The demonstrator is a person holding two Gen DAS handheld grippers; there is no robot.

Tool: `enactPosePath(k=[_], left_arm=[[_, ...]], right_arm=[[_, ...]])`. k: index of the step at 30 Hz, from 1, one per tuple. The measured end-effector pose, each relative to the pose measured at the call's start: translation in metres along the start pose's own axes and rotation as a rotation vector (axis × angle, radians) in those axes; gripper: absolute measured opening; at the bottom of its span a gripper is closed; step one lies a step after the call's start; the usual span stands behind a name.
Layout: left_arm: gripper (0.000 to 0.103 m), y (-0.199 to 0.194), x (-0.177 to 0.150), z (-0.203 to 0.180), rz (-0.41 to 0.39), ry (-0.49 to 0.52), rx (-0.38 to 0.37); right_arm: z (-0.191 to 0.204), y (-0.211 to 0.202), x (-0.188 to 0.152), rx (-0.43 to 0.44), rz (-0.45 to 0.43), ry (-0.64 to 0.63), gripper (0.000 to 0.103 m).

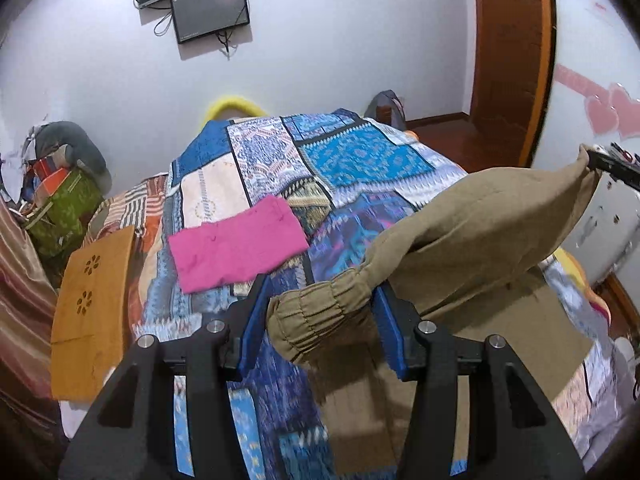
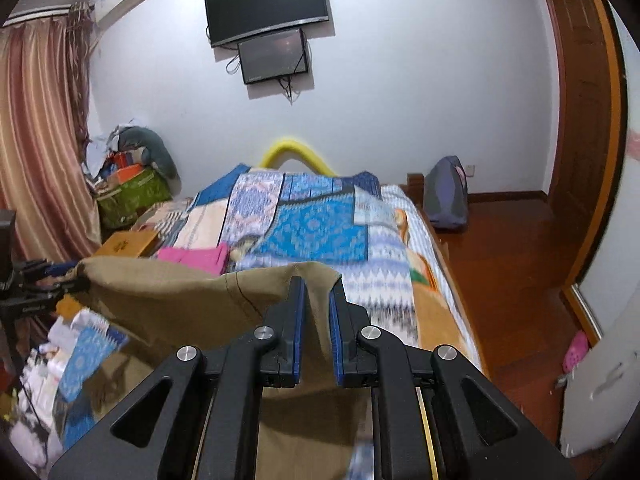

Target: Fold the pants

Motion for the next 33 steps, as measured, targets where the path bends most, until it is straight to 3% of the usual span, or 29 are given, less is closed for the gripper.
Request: enactPosePath(k=[10, 16, 26, 33], left_arm=[[0.051, -0.009, -0.082, -0.018, 0.092, 0.02, -0.045], [0.051, -0.013, -0.115, -0.026, 0.118, 0.062, -0.032], [0.051, -0.023, -0.14, -0.025, 0.14, 0.075, -0.032], [0.051, -0.056, -0.126, -0.018, 0.07, 0.072, -0.058]], right_arm=[[0.014, -0.012, -0.084, 0.006, 0.107, 0.065, 0.01], [0.023, -0.011, -0.133, -0.001, 0.185, 0.09, 0.011], [0.023, -0.018, -0.165, -0.036, 0.264, 0.121, 0.015], [0.032, -0.045, -0.163, -0.066, 0.253, 0.088, 0.02]])
Point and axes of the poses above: each gripper's, at about its wrist camera, not at the fingertips, and y roughly the way its jaws point, z to its left, x to its top, the point moved 2 cm from there along y, roughly the way its jaws point, and after that the axes turned 14 degrees about x, right-handed, at the moved point
